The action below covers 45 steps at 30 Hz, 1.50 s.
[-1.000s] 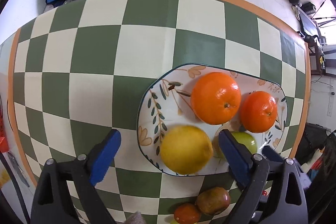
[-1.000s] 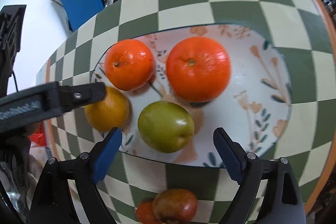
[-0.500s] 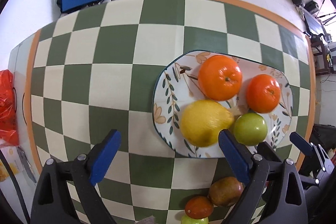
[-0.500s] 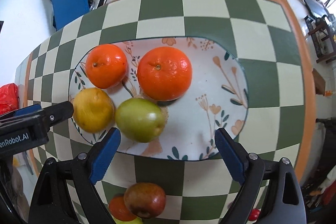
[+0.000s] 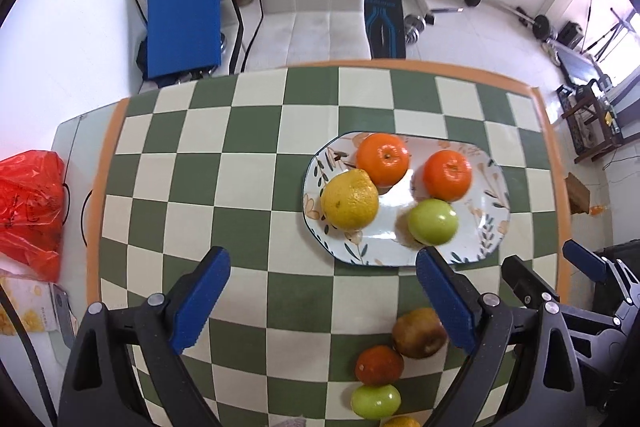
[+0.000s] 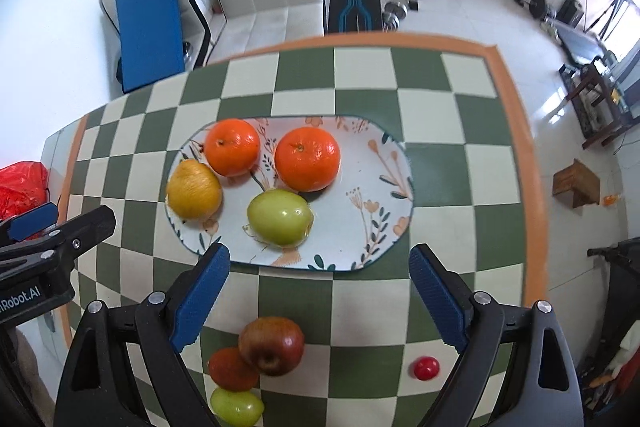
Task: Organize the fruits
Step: 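Withdraw both tools from the plate, then grasp the small yellow orange with the right tool while the left tool grasps a green apple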
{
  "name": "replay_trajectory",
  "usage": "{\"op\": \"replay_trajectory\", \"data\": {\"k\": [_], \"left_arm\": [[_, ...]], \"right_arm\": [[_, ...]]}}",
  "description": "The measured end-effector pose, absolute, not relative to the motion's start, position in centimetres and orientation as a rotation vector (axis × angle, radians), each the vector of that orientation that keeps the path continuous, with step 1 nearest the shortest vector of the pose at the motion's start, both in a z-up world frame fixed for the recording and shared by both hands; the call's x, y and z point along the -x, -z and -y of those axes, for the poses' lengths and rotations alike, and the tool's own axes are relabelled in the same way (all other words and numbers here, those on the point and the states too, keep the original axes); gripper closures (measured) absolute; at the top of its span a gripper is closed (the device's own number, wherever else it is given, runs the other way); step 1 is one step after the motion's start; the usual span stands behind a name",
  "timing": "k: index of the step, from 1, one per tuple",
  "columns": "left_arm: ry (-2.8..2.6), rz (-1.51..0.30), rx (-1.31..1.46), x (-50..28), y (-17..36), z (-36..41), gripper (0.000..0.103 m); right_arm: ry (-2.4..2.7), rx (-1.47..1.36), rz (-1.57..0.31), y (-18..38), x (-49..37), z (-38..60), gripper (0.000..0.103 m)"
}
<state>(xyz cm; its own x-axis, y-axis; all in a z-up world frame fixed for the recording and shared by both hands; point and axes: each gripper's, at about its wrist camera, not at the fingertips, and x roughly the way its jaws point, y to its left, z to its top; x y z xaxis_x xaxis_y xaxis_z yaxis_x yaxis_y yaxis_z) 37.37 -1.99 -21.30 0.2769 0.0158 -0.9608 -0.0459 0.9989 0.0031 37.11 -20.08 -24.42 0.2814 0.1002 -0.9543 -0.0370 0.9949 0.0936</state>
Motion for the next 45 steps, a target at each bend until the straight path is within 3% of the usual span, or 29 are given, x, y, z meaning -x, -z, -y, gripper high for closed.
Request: {"op": "replay_trajectory", "data": {"k": [7,12,16,25,28,30,34,38,45], "left_arm": [[-0.03,-1.245,0.053,-33.9,18.9,2.2,0.008],[-0.03,-1.294,0.054,-31.3,20.2,1.9,0.008],[-0.029,-1.397,0.04,-29.0,23.5,1.8,0.008],[-0.059,-1.593,-0.008,-24.6,30.7,1.2,0.007],[-0.051,-1.625,-0.03,-23.7,31.8,1.5,0.007],[-0.042,-1.639,-0.054,-23.3,32.3,1.8,0.007],[-0.013,-1.657,-0.096,-23.0,32.8,3.0,0.007],[0.026,-1.65,-0.139,-23.1,32.9,4.5,0.007],[0.121,-1.684,-0.198,-23.1,35.2,8.0,0.007]], "right_arm": [[-0.11,-0.085,-1.23,20.6,-33.7,20.6,0.01],[-0.119,-0.124,-1.244,20.0,-31.2,21.1,0.01],[-0.136,-0.179,-1.369,23.2,-28.5,21.2,0.01],[-0.26,-0.256,-1.82,36.1,-19.0,18.3,0.01],[-0.274,-0.245,-1.88,38.3,-17.2,17.6,0.01],[-0.289,-0.223,-1.902,39.2,-16.3,17.0,0.014],[-0.316,-0.183,-1.907,40.2,-15.7,16.1,0.042],[-0.307,-0.086,-1.864,39.4,-15.6,15.9,0.044],[-0.161,-0.157,-1.787,37.9,-17.6,22.0,0.044]]}}
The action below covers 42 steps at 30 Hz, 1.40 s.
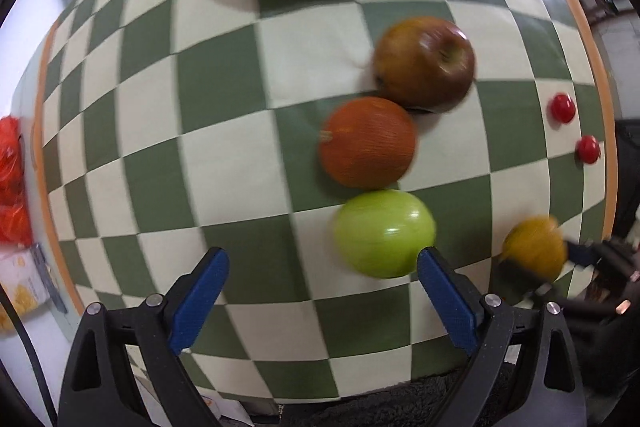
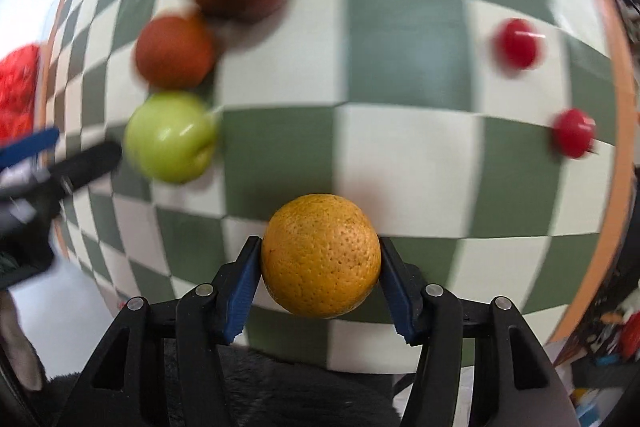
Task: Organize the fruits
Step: 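Grasp the small yellow orange with the right tool while the left tool grasps a green apple, then place the green apple and small yellow orange on the plate, opening both tools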
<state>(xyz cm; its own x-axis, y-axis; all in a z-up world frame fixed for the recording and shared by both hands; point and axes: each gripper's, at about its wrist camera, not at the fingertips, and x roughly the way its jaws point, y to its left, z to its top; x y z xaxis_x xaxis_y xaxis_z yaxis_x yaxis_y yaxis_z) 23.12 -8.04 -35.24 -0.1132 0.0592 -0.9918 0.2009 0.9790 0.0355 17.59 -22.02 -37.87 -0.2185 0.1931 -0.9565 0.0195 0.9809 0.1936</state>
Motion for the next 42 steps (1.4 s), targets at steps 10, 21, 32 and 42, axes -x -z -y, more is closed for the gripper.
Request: {"op": "replay_trajectory", "data": {"k": [10,21,32,42], "left_arm": [[0.207,-1.691,-0.252,-22.6,38.1,11.0,0.044],[0.032,-1.717,-0.047,-21.9,37.8,3.8,0.044],[0.025,-1.708,0.006,-21.5,37.8,2.5,0.044],[0.094,-1.516,0.073,-26.8,28.7,2.8,0.044]], "right_arm": [[-0.082,-0.222,-1.772,37.8,-18.5,25.8,0.043],[-0.185,-0.223,-1.749,37.6,-21.3,23.5,0.043],[-0.193,-0.249,-1.756,39.3,-21.5,23.9,0.043],[-0.228,-0.384,-1.596,33.3,-25.3,26.6,0.044]]}}
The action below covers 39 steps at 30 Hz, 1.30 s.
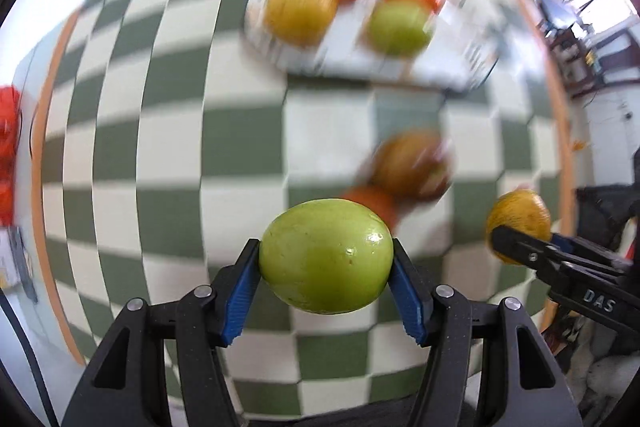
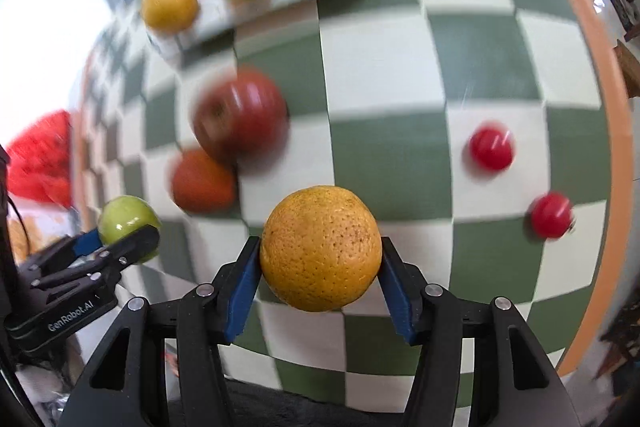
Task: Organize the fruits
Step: 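Place the green apple and small yellow orange on the plate, opening both tools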
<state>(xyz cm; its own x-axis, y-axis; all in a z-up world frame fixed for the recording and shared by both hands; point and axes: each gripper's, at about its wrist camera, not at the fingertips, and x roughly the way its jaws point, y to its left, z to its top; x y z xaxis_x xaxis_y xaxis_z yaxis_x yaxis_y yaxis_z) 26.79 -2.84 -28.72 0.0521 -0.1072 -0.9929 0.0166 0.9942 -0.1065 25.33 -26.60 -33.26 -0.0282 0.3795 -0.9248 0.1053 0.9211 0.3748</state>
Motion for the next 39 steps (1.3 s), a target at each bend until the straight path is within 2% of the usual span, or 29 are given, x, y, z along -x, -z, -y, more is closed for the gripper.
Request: {"op": "replay_trajectory", "data": {"k": [4,10,14,25,26,29,33,36,39], "left_arm": [[0.125,-1.463,0.176,-33.6,26.7,6.4,0.044],[0.123,-1.555,0.387,-40.9,31.4,10.4,0.044],[0.101,-1.635,0.527,-43.2,34.3,11.2,0.044],[0.079,-1.66,0.542,-43.9,34.3,13.0,0.043],[0.079,-1.651,0.537,-43.8,34.1,12.9,0.04],[0.065,-1.627,0.491,-43.7,33.3,12.6,0.01],[0.047,-1.594,0.418,-43.3,32.2,11.7,0.009],[0.02,-1.562,0.346,-42.8,31.8,10.4,0.009],[-0.039,-1.517,0.223,-42.2,31.5,8.9,0.009]], "right_arm": [[-0.24,-0.461,-1.515,30.2,-31.1,28.9,0.044],[-0.244,-0.374,-1.473,30.0,-41.6,29.0,0.044],[-0.25,-0.322,-1.507,31.7,-46.0,28.6,0.044],[-0.28,-0.347,-1.611,36.0,-49.6,28.1,0.042],[-0.284,-0.348,-1.61,36.0,-49.6,28.1,0.04],[-0.276,-0.353,-1.585,35.1,-49.7,28.5,0.027],[-0.25,-0.336,-1.558,33.9,-49.6,28.9,0.024],[-0.23,-0.295,-1.541,33.0,-49.2,29.0,0.011],[-0.202,-0.211,-1.512,32.3,-48.3,28.4,0.011]]}}
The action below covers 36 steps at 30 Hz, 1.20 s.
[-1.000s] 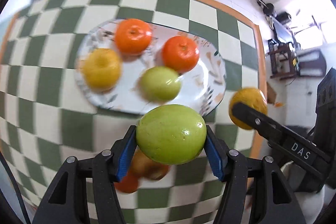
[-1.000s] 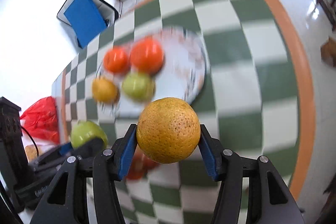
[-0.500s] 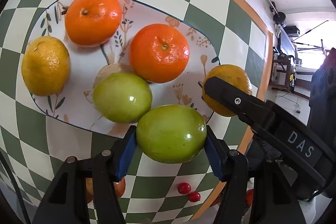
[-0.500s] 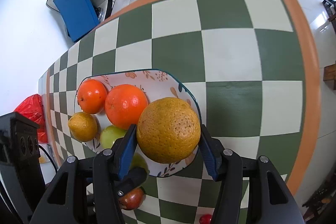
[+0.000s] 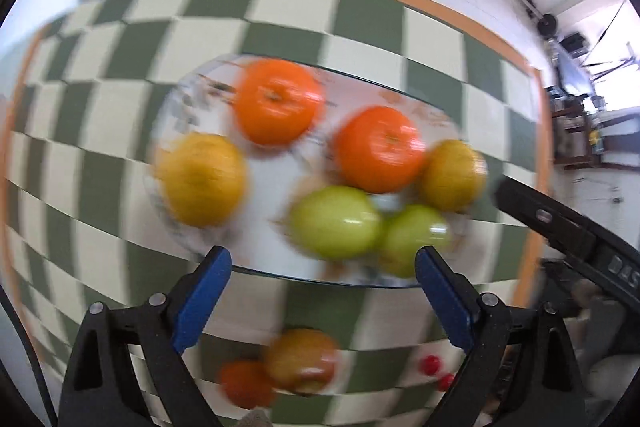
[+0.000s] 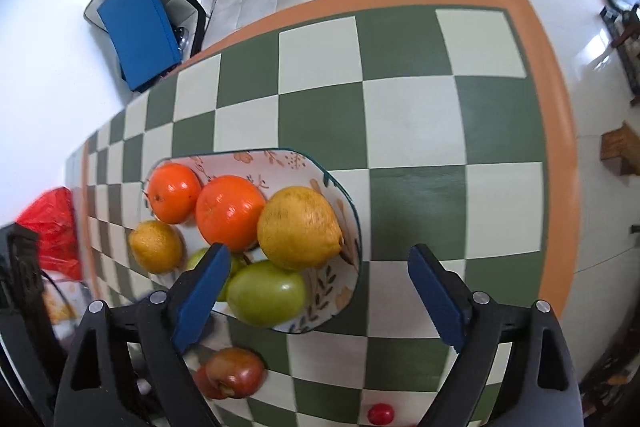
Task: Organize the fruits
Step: 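Place the green apple and small yellow orange on the plate, opening both tools, then withdraw both tools and move toward the red apple and orange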
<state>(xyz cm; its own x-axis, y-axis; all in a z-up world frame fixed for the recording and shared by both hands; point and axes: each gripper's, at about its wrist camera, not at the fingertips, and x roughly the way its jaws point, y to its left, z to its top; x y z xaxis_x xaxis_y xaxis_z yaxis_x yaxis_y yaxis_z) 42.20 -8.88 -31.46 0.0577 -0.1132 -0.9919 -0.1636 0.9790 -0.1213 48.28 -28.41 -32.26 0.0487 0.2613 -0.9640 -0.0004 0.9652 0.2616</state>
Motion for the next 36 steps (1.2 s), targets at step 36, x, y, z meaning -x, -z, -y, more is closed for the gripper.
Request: {"op": "replay_trajectory", "data": {"k": [36], "left_arm": [[-0.03,-1.164,-0.04,-29.1,16.6,6.3,0.009]], "right_arm": [[-0.047,-0.099,-1.14,15.8,-28.4,25.3,0.01]]}}
